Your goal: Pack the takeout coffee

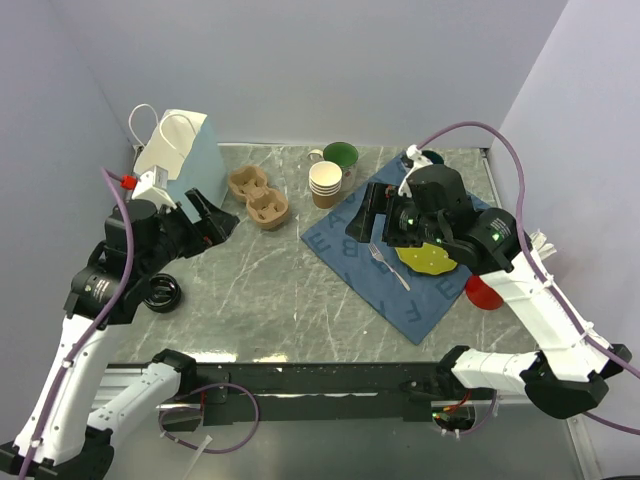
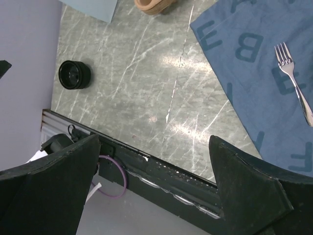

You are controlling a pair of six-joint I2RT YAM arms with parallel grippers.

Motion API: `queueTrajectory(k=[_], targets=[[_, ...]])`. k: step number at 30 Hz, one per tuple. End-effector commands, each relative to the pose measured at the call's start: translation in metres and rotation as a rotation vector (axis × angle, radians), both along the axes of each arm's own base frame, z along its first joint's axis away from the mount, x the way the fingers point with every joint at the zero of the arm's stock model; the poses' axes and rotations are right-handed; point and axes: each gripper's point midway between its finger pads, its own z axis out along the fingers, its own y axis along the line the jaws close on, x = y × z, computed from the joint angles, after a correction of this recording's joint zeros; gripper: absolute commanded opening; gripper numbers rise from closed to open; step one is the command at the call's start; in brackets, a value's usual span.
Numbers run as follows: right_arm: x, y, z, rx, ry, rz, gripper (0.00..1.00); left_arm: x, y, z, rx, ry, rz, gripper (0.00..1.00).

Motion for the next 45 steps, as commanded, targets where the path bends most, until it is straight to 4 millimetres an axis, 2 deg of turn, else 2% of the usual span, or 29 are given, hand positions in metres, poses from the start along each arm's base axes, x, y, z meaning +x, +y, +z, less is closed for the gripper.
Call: queueTrajectory(k=[1, 4, 6, 10, 11, 13, 14, 16, 17, 19, 20, 21, 22, 23, 24, 25, 26, 27, 30, 32, 33, 34, 37, 40, 45], targets=[[0.01, -0.001, 0.009, -0.001, -0.038, -0.022, 1.0, 0.007, 0.003, 0.004, 0.015, -0.024, 0.024, 0.97], [0.015, 0.001, 0.009, -0.031, -0.043, -0.011, 1.0, 0.008, 0.005, 0.005, 0.031, -0.025, 0.041, 0.97], [0.024, -0.005, 0.001, -0.09, -0.04, -0.044, 1.0, 0.009, 0.004, 0.006, 0.046, -0.029, 0.041, 0.97], [0.061, -0.02, -0.002, -0.147, -0.043, -0.144, 0.96, 0.01, 0.002, 0.01, 0.058, -0.04, 0.032, 0.97], [0.073, -0.019, -0.011, -0.182, -0.033, -0.141, 0.92, 0.009, 0.001, 0.009, 0.063, -0.041, 0.027, 0.97], [0.095, -0.019, -0.007, -0.176, -0.058, -0.155, 0.85, 0.009, 0.001, 0.008, 0.072, -0.039, 0.027, 0.97], [0.111, -0.023, -0.017, -0.215, -0.056, -0.15, 0.76, 0.007, 0.001, 0.008, 0.074, -0.04, 0.022, 0.97], [0.134, -0.028, -0.015, -0.234, -0.08, -0.18, 0.67, 0.005, 0.002, 0.006, 0.079, -0.035, 0.024, 0.97], [0.153, -0.033, -0.028, -0.26, -0.05, -0.21, 0.57, 0.003, 0.002, 0.006, 0.075, -0.039, 0.022, 0.97], [0.173, -0.029, -0.019, -0.234, -0.069, -0.216, 0.52, 0.001, 0.003, 0.004, 0.076, -0.033, 0.022, 0.97], [0.187, -0.024, -0.035, -0.247, -0.034, -0.216, 0.5, 0.0, 0.003, 0.004, 0.074, -0.031, 0.023, 0.97], [0.198, -0.021, -0.023, -0.226, -0.059, -0.226, 0.49, -0.001, 0.004, 0.003, 0.076, -0.026, 0.023, 0.97], [0.207, -0.019, -0.024, -0.224, -0.056, -0.237, 0.49, -0.001, 0.004, 0.002, 0.077, -0.025, 0.025, 0.97], [0.219, -0.013, -0.041, -0.24, -0.019, -0.237, 0.48, -0.002, 0.005, 0.001, 0.08, -0.021, 0.026, 0.97], [0.229, -0.008, -0.028, -0.217, -0.049, -0.242, 0.47, -0.003, 0.005, 0.001, 0.081, -0.02, 0.026, 0.97], [0.235, -0.003, -0.03, -0.206, -0.046, -0.241, 0.46, -0.003, 0.006, 0.002, 0.081, -0.02, 0.027, 0.97], [0.246, 0.002, -0.045, -0.214, -0.025, -0.238, 0.45, -0.005, 0.006, 0.0, 0.084, -0.011, 0.025, 0.97], [0.253, 0.006, -0.04, -0.198, -0.04, -0.245, 0.44, -0.006, 0.005, 0.001, 0.083, -0.011, 0.021, 0.97], [0.27, 0.012, -0.054, -0.179, -0.036, -0.277, 0.42, -0.009, 0.004, 0.002, 0.075, -0.005, 0.012, 0.97], [0.276, 0.019, -0.059, -0.143, -0.039, -0.282, 0.41, -0.012, 0.004, 0.002, 0.069, -0.011, 0.004, 0.97], [0.276, 0.022, -0.068, -0.135, -0.024, -0.279, 0.41, -0.012, 0.002, 0.002, 0.063, -0.014, -0.003, 0.97], [0.283, 0.027, -0.067, -0.099, -0.043, -0.288, 0.41, -0.013, 0.002, -0.002, 0.063, -0.009, -0.006, 0.97], [0.288, 0.033, -0.077, -0.079, -0.025, -0.305, 0.4, -0.017, 0.002, -0.004, 0.056, -0.009, -0.01, 0.97], [0.295, 0.035, -0.1, -0.097, 0.021, -0.322, 0.39, -0.019, 0.002, -0.004, 0.056, -0.003, -0.012, 0.97], [0.3, 0.037, -0.116, -0.105, 0.039, -0.333, 0.39, -0.02, 0.003, -0.004, 0.063, 0.012, -0.009, 0.97]])
